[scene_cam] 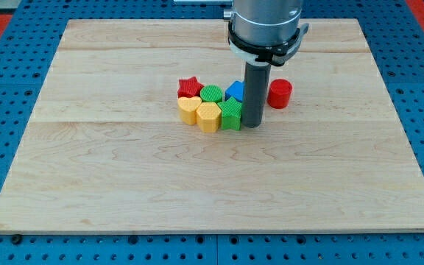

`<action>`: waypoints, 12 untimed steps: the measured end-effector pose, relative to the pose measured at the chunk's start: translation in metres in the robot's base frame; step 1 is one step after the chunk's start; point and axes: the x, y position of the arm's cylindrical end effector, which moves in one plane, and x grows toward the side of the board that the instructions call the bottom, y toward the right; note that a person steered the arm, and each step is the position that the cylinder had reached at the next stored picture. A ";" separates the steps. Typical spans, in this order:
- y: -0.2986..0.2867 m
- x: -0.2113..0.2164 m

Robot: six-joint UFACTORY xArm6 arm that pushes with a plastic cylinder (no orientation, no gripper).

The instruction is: Push the red circle towards the top center

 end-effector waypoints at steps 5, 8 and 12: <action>0.088 -0.013; 0.040 -0.069; -0.001 -0.094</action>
